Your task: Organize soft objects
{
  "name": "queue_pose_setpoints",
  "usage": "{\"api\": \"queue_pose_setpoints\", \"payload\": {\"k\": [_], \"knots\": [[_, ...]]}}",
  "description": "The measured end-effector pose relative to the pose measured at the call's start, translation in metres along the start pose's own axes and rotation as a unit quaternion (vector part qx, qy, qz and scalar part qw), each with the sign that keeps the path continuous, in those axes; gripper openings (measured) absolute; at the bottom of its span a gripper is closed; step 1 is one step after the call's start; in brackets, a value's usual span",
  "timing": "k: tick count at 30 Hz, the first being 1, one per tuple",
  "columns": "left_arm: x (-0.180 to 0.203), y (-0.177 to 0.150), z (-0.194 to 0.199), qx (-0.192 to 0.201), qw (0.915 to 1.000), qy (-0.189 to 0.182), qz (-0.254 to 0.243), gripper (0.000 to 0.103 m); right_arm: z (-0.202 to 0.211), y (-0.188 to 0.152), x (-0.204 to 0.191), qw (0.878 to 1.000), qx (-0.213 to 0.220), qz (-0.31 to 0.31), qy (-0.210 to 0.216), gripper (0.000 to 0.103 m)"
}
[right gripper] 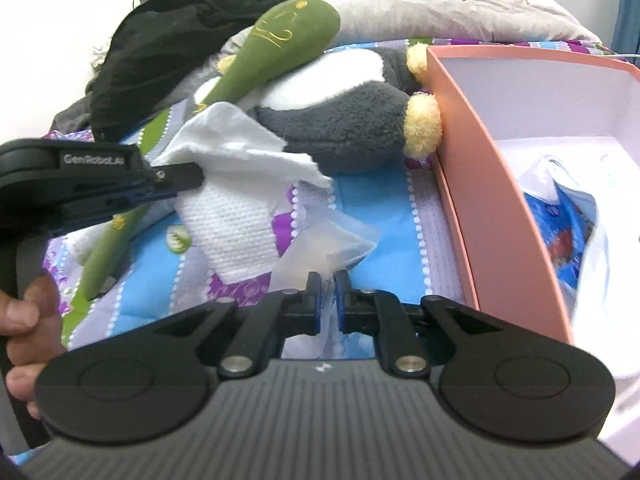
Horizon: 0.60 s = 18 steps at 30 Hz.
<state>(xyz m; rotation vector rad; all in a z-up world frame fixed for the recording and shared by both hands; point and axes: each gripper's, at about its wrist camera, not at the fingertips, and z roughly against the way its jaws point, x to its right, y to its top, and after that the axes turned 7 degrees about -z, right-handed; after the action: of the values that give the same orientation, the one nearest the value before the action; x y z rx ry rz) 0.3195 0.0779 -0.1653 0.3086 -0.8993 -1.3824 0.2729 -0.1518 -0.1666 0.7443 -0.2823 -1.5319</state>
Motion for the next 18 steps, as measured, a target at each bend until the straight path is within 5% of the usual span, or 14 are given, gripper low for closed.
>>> {"api": "queue_pose_setpoints", "payload": {"k": [18], "knots": [[-0.016,-0.100,0.120,-0.051,0.9950,0.034,0.078,0.010,0.071,-0.080,-0.009,0.999,-0.028,-0.020,0.030,0.011]]}}
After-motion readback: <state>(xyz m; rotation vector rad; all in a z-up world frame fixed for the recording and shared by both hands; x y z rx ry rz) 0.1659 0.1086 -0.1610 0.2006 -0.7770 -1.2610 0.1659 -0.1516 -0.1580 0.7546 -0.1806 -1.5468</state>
